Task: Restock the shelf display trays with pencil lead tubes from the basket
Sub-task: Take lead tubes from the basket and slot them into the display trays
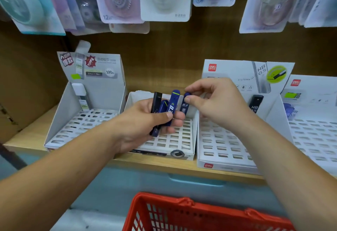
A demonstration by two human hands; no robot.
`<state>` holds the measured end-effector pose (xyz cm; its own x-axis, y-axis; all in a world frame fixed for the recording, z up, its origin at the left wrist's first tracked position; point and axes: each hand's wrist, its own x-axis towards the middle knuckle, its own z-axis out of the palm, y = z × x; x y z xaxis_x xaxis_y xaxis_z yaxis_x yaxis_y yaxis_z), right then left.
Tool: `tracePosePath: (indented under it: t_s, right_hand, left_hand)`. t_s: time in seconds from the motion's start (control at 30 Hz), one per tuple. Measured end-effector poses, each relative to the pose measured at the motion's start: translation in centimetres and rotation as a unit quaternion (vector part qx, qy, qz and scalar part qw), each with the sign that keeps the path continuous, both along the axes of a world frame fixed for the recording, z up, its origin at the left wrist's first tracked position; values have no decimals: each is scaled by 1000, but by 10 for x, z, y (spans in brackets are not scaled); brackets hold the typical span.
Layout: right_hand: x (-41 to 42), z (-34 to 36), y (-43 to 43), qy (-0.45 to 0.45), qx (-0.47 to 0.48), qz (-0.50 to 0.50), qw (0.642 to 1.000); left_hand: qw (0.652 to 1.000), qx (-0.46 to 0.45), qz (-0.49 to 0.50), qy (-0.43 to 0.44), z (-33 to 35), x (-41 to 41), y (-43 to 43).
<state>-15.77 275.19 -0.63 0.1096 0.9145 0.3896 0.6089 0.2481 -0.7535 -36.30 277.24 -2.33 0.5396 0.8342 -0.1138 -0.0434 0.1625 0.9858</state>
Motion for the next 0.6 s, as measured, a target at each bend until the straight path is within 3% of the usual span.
tracePosePath:
  t_s: [0.13,0.6]
  right_hand:
    - [2,0,0,23,11,-5,1000]
    - [2,3,-6,-66,-13,-4,998]
  left_hand:
    - [999,-37,7,-18,-3,-1,1]
    - [998,-40,39,2,-3,2,-1]
